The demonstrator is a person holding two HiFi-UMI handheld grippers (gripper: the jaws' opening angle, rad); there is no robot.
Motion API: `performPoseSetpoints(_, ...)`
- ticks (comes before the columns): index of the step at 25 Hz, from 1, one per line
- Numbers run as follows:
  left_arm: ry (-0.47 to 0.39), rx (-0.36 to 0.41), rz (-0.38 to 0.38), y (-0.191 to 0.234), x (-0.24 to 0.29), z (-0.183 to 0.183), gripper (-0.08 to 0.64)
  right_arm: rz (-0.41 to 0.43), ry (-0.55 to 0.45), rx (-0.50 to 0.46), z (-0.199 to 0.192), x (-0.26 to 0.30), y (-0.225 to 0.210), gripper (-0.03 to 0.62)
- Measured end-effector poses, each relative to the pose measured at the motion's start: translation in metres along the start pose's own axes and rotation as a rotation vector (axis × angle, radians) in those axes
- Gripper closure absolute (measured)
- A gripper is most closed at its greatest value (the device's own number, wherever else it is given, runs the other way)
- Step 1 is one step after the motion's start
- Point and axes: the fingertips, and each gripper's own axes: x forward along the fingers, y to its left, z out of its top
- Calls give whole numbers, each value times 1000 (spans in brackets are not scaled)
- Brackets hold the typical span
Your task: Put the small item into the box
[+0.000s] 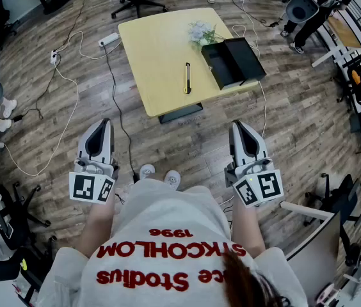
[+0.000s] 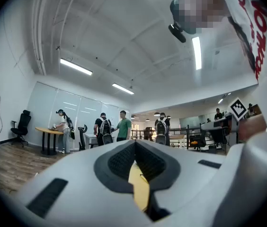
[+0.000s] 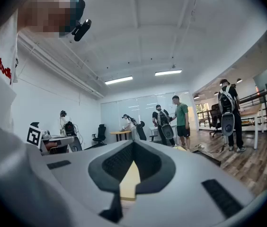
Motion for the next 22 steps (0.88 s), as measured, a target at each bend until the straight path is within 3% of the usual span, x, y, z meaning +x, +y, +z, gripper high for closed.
performPoseSetpoints(13,13,-2,-6,0,10,-2,554,23,-7,36,2,9,-2,588)
performPoseSetpoints(22,25,-29,-35,8,59,-15,554,20,14,38,5,37,-26,588)
